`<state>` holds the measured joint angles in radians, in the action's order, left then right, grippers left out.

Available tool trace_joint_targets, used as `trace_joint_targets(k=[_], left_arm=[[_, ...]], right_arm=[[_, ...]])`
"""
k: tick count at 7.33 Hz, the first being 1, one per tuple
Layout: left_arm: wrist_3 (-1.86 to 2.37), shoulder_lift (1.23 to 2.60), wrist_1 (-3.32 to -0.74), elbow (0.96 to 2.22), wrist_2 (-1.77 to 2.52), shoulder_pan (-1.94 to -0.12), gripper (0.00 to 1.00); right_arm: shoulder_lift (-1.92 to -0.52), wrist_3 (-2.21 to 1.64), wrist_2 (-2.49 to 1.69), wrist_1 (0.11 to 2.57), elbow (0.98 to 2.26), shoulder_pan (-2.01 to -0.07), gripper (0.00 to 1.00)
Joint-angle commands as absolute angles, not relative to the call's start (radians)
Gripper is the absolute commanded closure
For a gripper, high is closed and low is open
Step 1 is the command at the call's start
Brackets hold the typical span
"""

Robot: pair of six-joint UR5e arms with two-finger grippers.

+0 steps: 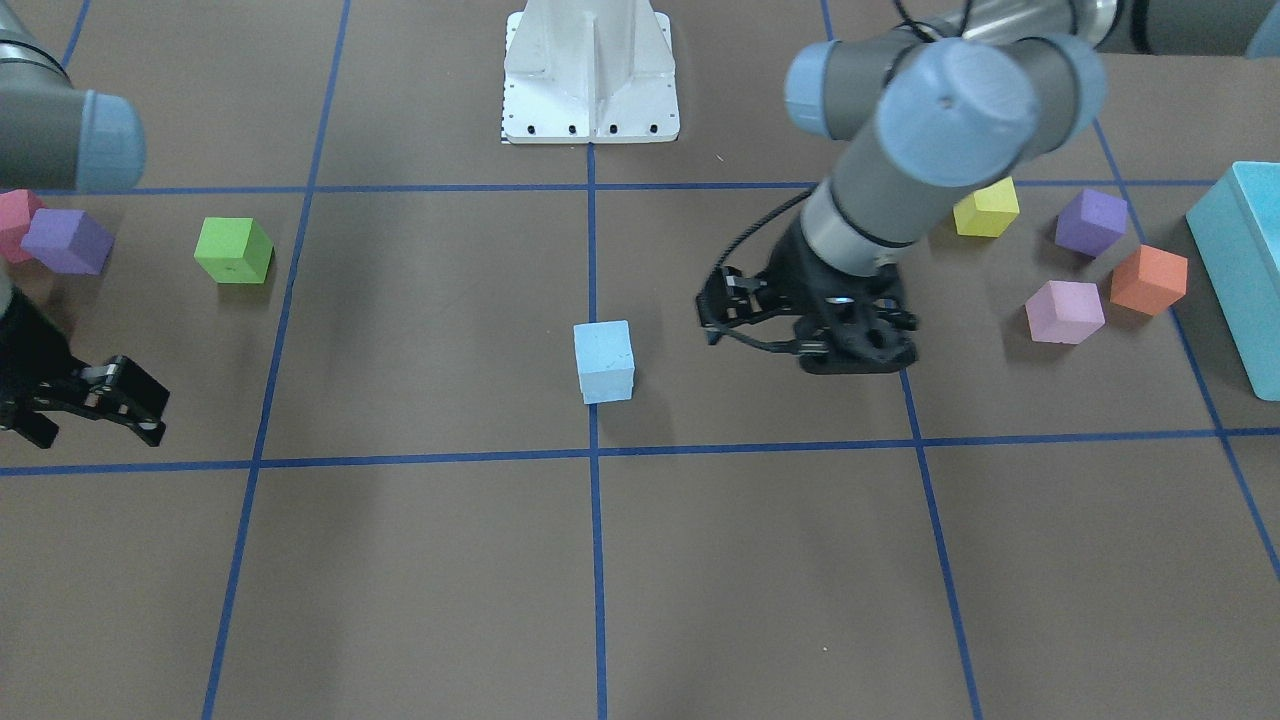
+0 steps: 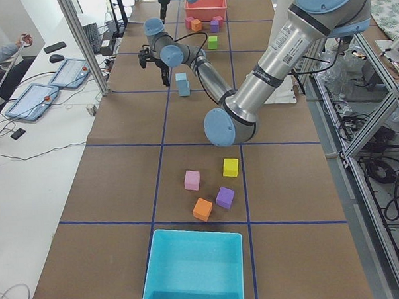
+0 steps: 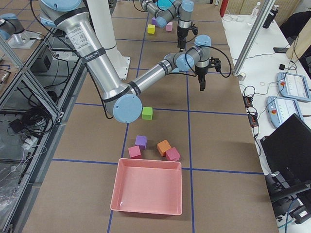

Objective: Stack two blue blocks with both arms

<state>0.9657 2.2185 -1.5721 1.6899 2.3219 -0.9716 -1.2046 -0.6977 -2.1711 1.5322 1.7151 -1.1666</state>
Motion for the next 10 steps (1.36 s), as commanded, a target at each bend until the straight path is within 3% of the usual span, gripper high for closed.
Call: trace_joint_targets(k=[1, 4, 6, 10], left_arm=[[0.469, 1.972, -1.452, 1.795, 2.341, -1.197, 0.02], [0.161, 1.754, -1.396, 1.793, 2.338, -1.353, 0.02], [0.051, 1.646, -1.404, 1.795, 2.338, -1.393, 0.01], [-0.023, 1.579, -1.407, 1.795, 2.341, -1.408, 0.01]], right_arm=[[-1.392, -0.506, -2.261, 1.537, 1.775, -1.334, 0.0], [-1.575, -0.497, -2.313, 1.534, 1.86, -1.428, 0.0], [-1.611, -0.491, -2.313, 1.534, 1.87, -1.443, 0.0], [-1.618, -0.489, -2.312, 1.534, 1.878, -1.442, 0.0]])
